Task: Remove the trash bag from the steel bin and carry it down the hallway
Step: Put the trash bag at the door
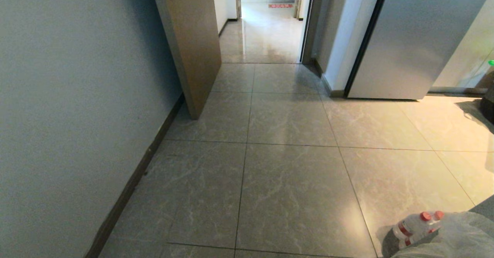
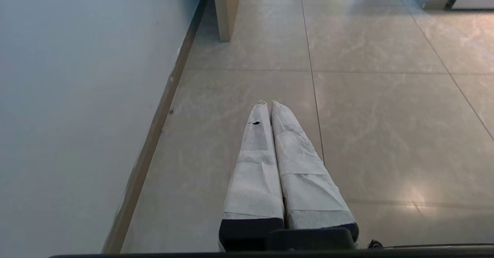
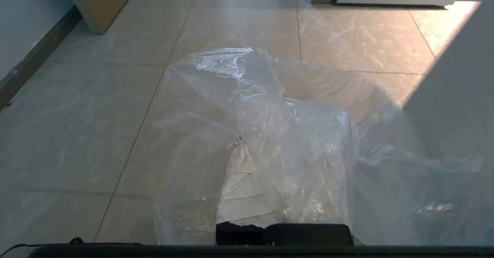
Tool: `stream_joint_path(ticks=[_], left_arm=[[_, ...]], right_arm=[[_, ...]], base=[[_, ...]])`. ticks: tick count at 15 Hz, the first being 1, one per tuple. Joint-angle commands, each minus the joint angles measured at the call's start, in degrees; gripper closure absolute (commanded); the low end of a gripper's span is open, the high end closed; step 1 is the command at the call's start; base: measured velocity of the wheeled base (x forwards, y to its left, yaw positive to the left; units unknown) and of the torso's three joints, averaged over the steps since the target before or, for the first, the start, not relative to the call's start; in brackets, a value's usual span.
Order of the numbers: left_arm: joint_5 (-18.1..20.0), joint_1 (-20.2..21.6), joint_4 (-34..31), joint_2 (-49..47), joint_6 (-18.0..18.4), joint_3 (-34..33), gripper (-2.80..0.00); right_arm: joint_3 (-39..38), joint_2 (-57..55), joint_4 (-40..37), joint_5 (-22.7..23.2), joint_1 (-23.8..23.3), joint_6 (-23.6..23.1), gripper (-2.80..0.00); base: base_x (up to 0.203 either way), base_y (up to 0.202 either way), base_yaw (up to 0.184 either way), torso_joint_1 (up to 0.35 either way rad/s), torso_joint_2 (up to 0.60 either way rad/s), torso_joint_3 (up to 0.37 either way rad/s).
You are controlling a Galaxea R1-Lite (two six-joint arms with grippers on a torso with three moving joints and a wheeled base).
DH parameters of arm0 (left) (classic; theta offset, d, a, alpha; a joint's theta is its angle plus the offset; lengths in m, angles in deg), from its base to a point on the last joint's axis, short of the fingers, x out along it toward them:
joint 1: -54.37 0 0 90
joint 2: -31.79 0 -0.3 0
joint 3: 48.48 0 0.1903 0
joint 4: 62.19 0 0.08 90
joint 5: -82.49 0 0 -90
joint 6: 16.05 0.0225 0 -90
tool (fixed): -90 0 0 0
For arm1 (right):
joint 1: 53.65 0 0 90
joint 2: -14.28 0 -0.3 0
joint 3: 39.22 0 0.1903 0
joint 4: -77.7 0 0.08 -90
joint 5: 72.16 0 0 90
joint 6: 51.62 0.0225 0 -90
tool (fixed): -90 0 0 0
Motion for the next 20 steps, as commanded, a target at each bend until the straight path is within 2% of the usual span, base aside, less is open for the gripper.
stream_joint_path(ticks=[1,20], left_arm=[[0.0,0.0,0.0,0.0,0.0,0.0,0.0],[0.0,0.0,0.0,0.0,0.0,0.0,0.0]], right_arm=[[-0.1,-0.1,0.0,0.0,0.0,0.0,0.0],[-0.1,-0.1,0.0,0.0,0.0,0.0,0.0]], base=[[0.195,0.0,0.0,0.002,0.0,0.002],[0.192,0.0,0.001,0.002,0.0,0.002]])
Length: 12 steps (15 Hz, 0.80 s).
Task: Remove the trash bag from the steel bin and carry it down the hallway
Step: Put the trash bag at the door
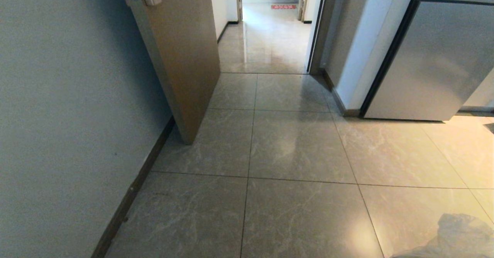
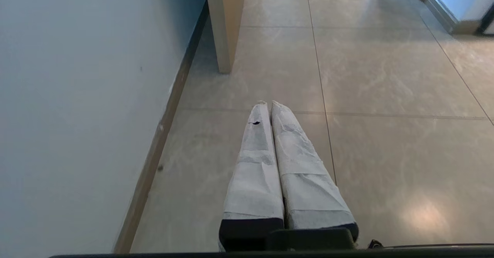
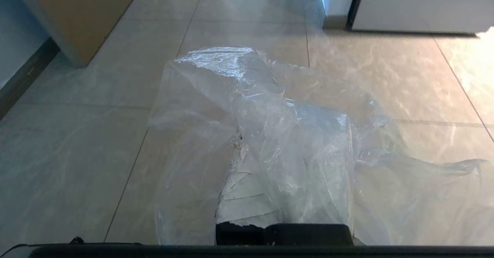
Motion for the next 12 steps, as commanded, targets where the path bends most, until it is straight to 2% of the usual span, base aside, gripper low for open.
stream_joint_path(ticks=[1,7,12], left_arm=[[0.0,0.0,0.0,0.0,0.0,0.0,0.0],[0.0,0.0,0.0,0.0,0.0,0.0,0.0],[0.0,0.0,0.0,0.0,0.0,0.0,0.0]], right_arm=[[-0.1,-0.1,0.0,0.0,0.0,0.0,0.0],[-0.1,-0.1,0.0,0.0,0.0,0.0,0.0],[-0.1,-0.1,0.0,0.0,0.0,0.0,0.0]], base=[[0.194,0.0,0.0,0.002,0.0,0.006],[0.185,0.0,0.001,0.0,0.0,0.002],[0.012,0.0,0.0,0.0,0.0,0.0]])
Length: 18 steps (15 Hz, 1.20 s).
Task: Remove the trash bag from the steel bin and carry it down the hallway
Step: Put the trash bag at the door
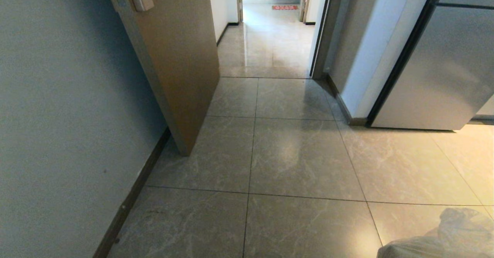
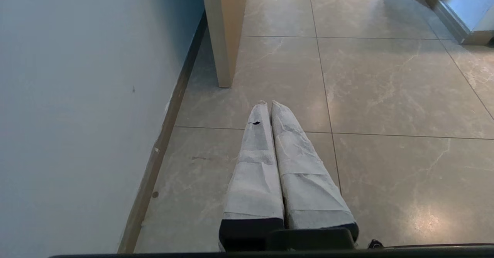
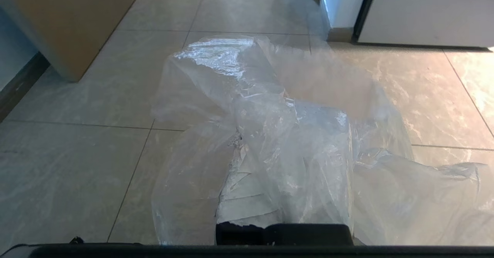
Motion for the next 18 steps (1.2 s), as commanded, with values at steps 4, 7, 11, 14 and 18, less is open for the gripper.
stream_joint_path(ticks=[4,7,11,14,18], left_arm=[[0.0,0.0,0.0,0.0,0.1,0.0,0.0],[0.0,0.0,0.0,0.0,0.2,0.0,0.0],[0.0,0.0,-0.1,0.0,0.5,0.0,0.0],[0.0,0.0,-0.1,0.0,0.5,0.0,0.0],[0.0,0.0,-0.2,0.0,0.2,0.0,0.0]], right_arm=[[-0.1,-0.1,0.0,0.0,0.0,0.0,0.0],[-0.1,-0.1,0.0,0.0,0.0,0.0,0.0],[-0.1,-0.1,0.0,0.0,0.0,0.0,0.0],[-0.1,-0.1,0.0,0.0,0.0,0.0,0.0],[-0.1,-0.1,0.0,0.0,0.0,0.0,0.0]], base=[[0.0,0.0,0.0,0.0,0.0,0.0],[0.0,0.0,0.0,0.0,0.0,0.0],[0.001,-0.022,0.001,0.001,0.0,0.001],[0.001,-0.178,-0.002,0.004,0.0,0.002],[0.0,-0.133,0.001,0.002,0.0,0.003]])
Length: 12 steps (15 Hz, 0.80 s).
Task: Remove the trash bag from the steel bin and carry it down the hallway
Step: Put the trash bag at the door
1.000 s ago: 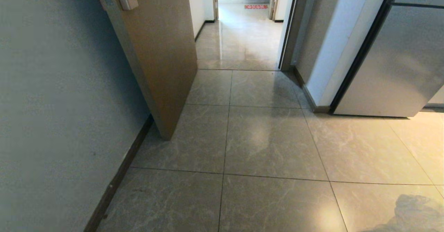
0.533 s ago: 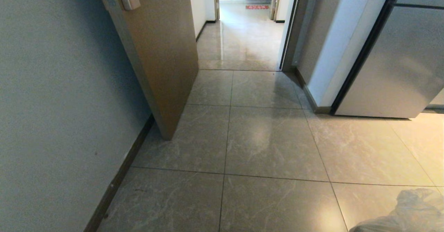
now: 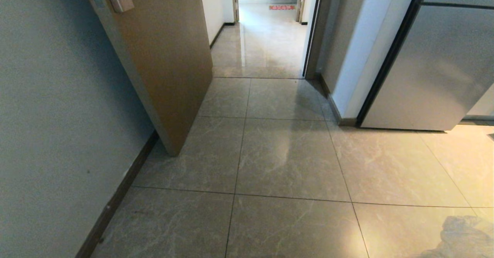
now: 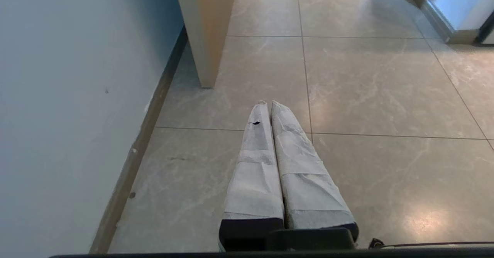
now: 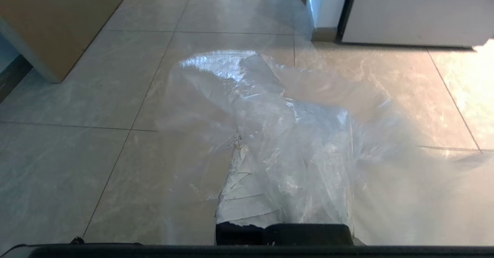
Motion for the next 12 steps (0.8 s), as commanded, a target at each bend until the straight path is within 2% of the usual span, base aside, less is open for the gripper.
stream_joint_path(ticks=[1,12], left_arm=[[0.0,0.0,0.0,0.0,0.0,0.0,0.0],[0.0,0.0,0.1,0.0,0.0,0.0,0.0]], right_arm=[[-0.1,-0.1,0.0,0.0,0.0,0.0,0.0],[-0.1,-0.1,0.0,0.0,0.0,0.0,0.0]], base=[[0.0,0.0,0.0,0.0,0.0,0.0],[0.0,0.0,0.0,0.0,0.0,0.0]])
